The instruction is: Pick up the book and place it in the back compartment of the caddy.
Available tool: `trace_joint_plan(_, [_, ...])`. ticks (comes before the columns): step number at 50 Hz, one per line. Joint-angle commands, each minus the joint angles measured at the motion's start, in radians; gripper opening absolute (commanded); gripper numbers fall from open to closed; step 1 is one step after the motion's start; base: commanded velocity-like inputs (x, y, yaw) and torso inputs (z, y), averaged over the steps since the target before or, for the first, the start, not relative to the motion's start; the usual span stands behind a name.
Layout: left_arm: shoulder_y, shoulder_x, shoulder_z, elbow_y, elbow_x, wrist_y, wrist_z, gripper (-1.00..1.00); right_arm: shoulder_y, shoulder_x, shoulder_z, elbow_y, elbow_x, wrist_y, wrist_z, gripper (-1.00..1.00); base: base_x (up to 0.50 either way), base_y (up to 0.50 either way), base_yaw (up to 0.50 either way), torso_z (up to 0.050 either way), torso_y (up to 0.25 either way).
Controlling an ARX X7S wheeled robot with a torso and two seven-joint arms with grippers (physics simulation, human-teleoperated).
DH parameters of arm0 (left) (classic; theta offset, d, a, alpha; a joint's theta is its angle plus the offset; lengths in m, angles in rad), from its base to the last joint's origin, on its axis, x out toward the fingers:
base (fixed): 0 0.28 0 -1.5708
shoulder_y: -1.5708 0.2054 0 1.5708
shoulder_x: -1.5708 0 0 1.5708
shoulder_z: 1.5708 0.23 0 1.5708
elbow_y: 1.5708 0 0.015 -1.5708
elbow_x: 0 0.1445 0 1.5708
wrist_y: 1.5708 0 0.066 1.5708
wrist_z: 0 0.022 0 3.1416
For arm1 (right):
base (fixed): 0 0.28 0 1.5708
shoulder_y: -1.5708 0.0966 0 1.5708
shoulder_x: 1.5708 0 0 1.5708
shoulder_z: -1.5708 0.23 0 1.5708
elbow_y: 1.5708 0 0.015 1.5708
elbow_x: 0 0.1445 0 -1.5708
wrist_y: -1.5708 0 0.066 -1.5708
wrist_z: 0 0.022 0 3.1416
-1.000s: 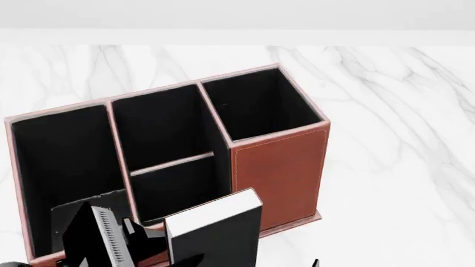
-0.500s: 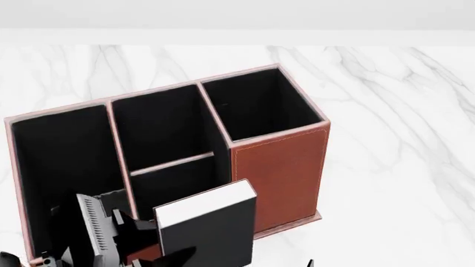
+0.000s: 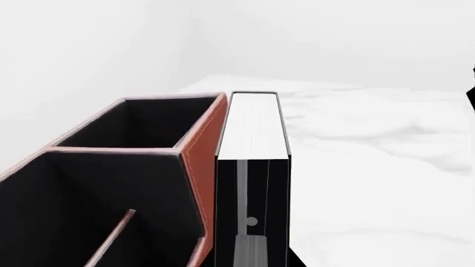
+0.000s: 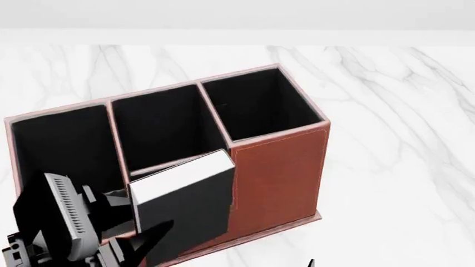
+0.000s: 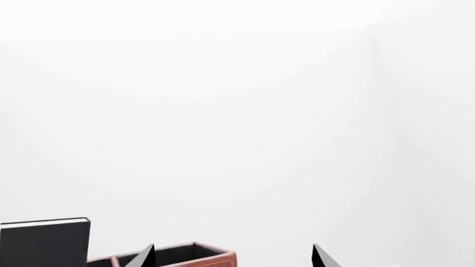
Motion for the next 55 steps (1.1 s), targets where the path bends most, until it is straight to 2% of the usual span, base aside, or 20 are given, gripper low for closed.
trace_joint_plan(1, [0.009,0.007,-0.047,0.006,0.017,0.041,-0.072,-1.0,-0.002,-0.014,0.022,-0.023,-0.029,0.07,0.035,1.0,0.0,0.0,0.0,0.0,0.0])
trace_joint_plan(21, [0.01,0.008,-0.049,0.006,0.018,0.04,-0.071,-1.0,0.0,-0.01,0.017,-0.023,-0.029,0.07,0.041,1.0,0.0,0.0,0.0,0.0,0.002])
trace_joint_plan(28, [0.002,-0.048,-0.032,0.067,-0.071,0.038,0.144,-1.0,0.0,-0.01,0.014,-0.022,-0.034,0.074,0.043,1.0,0.0,0.0,0.0,0.001,0.0])
trace_joint_plan(33, [-0.01,-0.043,-0.034,0.041,-0.091,0.026,0.174,-1.0,0.0,-0.008,0.013,-0.02,-0.033,0.068,0.045,1.0,0.0,0.0,0.0,0.0,0.002])
trace_joint_plan(55, [-0.08,0.013,-0.036,-0.099,-0.07,-0.028,0.182,-1.0,0.003,-0.004,0.005,-0.017,-0.033,0.064,0.049,1.0,0.0,0.0,0.0,0.0,0.001])
